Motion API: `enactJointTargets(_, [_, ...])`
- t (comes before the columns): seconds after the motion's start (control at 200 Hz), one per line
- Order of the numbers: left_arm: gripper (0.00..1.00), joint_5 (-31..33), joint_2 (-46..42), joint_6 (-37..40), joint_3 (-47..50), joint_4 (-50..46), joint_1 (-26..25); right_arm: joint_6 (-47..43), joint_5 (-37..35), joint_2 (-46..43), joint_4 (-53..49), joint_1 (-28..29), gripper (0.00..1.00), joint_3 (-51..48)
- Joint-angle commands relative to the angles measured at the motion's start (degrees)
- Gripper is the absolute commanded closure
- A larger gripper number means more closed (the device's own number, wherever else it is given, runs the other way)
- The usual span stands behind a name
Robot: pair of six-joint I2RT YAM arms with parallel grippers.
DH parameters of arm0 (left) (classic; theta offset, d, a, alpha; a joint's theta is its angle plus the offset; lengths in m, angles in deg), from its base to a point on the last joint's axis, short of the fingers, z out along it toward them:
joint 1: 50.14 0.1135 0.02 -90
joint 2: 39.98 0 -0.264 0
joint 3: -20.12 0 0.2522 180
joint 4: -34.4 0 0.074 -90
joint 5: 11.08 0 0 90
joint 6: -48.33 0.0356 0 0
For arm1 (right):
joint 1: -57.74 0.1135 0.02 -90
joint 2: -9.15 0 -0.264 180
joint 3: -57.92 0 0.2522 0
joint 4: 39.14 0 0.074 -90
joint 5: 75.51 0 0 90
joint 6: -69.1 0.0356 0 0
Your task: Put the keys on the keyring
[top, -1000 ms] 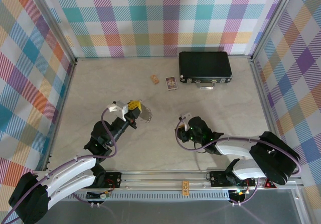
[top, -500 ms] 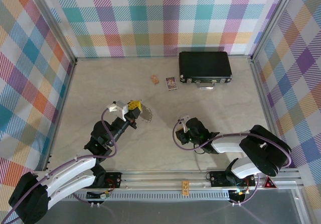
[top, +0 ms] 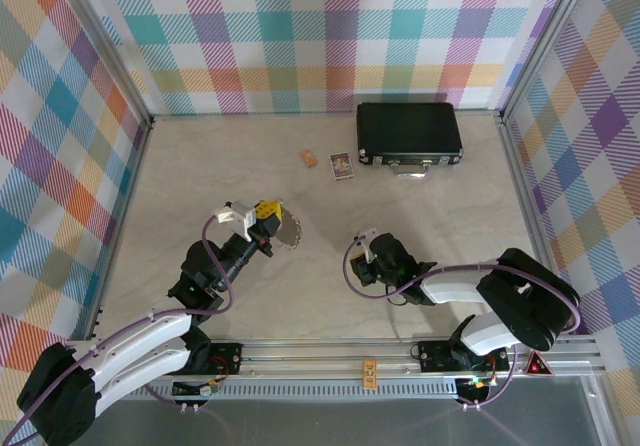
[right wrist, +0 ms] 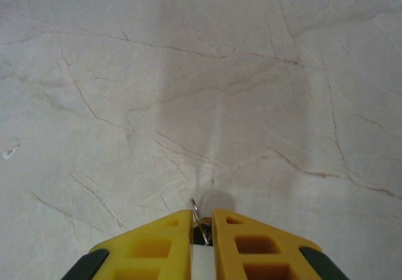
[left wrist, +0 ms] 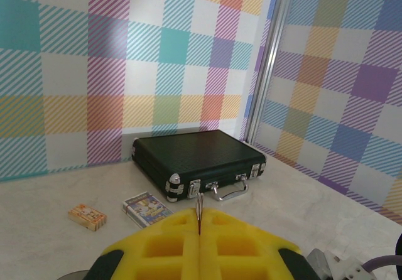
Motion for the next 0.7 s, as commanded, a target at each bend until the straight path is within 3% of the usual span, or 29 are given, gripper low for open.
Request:
enactJointTargets(0.0, [1.00,-0.7,-0.8,0.8,-0.1,1.1,-0.9,-0.9,-0.6,0.3,0.4,0.2,0.84,1.6])
enactJointTargets(0.695, [1.00,-0.9,-0.6,0.8,-0.3,0.9,-1.0,-1.3,0.5,0.7,-4.4,0.2,0.89,2.7])
